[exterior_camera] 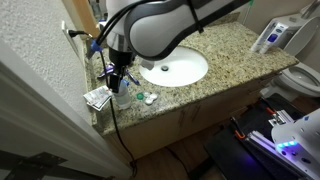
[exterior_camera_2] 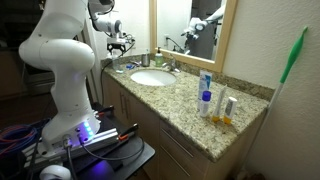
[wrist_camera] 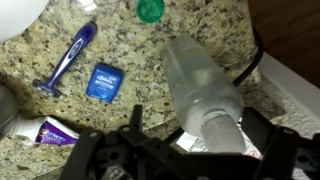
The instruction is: Pick up the bottle and move it from the left of the sink to the right
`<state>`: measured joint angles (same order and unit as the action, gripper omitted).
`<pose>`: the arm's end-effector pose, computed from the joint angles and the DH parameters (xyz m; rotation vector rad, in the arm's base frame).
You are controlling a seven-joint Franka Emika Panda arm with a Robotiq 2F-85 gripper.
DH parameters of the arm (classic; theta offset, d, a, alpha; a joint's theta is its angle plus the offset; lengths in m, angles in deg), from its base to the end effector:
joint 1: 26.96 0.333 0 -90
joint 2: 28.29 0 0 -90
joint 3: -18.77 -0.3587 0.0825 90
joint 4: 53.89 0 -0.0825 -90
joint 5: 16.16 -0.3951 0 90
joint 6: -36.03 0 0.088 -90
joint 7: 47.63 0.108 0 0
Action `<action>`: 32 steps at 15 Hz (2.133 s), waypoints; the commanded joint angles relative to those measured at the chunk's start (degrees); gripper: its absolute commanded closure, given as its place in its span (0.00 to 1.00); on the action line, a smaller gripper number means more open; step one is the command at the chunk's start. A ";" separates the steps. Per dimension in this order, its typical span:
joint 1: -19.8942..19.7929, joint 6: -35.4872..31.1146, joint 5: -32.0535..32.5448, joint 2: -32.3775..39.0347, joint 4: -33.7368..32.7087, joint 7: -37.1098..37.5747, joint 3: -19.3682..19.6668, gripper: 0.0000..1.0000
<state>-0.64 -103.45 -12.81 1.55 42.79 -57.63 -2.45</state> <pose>0.5187 0.5078 0.3697 -2.5785 -1.3670 -0.3022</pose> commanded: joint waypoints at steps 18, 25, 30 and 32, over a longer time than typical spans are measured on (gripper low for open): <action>-1.36 0.79 -0.70 -7.56 3.44 -1.91 -1.12 0.63; -5.21 6.05 -5.19 -27.42 13.36 2.02 0.10 0.63; -8.52 6.97 -9.14 -42.99 27.61 11.32 4.39 0.63; -9.49 6.52 -11.89 -49.05 33.71 13.68 6.39 0.63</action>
<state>-8.44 -95.70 -21.10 -37.40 66.23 -46.86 2.07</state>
